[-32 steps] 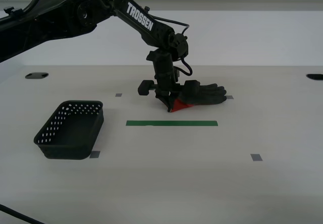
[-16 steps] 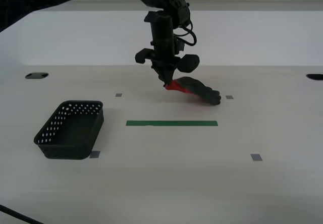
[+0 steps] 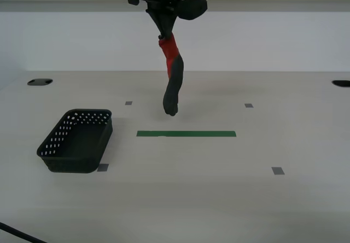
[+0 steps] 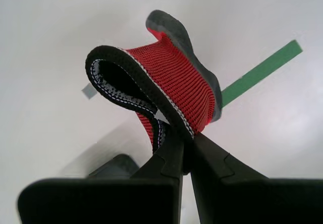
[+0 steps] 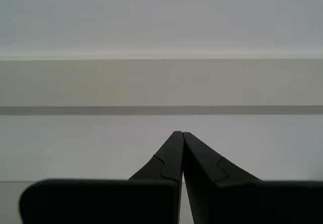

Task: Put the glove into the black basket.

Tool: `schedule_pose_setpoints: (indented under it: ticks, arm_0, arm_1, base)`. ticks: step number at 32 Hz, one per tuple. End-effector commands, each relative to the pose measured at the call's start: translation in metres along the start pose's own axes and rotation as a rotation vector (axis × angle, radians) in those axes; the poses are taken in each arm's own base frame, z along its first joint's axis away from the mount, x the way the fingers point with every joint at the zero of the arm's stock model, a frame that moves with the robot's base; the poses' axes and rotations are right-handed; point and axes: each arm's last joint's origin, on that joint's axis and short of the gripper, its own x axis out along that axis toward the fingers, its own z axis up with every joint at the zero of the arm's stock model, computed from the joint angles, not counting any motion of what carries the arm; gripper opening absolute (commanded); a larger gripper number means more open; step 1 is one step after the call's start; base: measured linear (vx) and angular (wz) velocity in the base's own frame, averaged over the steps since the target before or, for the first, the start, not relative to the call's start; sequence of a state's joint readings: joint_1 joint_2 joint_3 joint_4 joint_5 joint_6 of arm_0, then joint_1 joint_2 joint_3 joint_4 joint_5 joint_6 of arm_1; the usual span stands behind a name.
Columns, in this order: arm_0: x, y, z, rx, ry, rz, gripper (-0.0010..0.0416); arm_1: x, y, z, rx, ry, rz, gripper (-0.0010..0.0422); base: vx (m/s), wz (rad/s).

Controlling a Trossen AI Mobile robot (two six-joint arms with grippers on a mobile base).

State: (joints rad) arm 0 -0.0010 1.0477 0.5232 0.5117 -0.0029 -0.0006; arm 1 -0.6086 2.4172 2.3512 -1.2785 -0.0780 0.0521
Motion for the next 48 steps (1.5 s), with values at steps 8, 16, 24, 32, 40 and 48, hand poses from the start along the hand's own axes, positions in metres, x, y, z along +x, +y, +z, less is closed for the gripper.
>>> schedule_pose_setpoints:
  ticks: [8, 16, 24, 32, 40, 48]
  arm_0:
    - [0.000, -0.001, 0.000, 0.000, 0.001, -0.006, 0.0001]
    - [0.000, -0.003, -0.002, 0.000, 0.026, -0.013, 0.0001]
    - [0.000, -0.003, -0.003, 0.000, 0.034, -0.011, 0.0001]
    - [0.000, -0.003, -0.004, 0.001, 0.045, -0.011, 0.0001]
    - [0.000, -0.003, -0.004, 0.001, 0.045, -0.011, 0.0000]
    - [0.000, -0.003, -0.004, 0.001, 0.045, -0.011, 0.0001]
  arm_1:
    - [-0.091, 0.052, -0.045, -0.113, 0.000, 0.220, -0.0001]
    - [-0.098, 0.095, -0.165, -0.409, -0.023, 0.264, -0.0001]
    - [-0.052, 0.084, -0.238, -0.509, 0.077, 0.148, 0.0000]
    - [-0.033, 0.087, -0.238, -0.541, -0.024, 0.139, 0.0010]
    - [-0.034, 0.094, -0.241, -0.570, -0.024, 0.145, 0.0157]
    - [-0.034, 0.094, -0.239, -0.565, -0.039, 0.148, 0.0144]
  base:
    - [0.000, 0.000]
    - [0.000, 0.000]
    - [0.001, -0.001]
    - [0.000, 0.000]
    - [0.000, 0.000]
    - [0.000, 0.000]
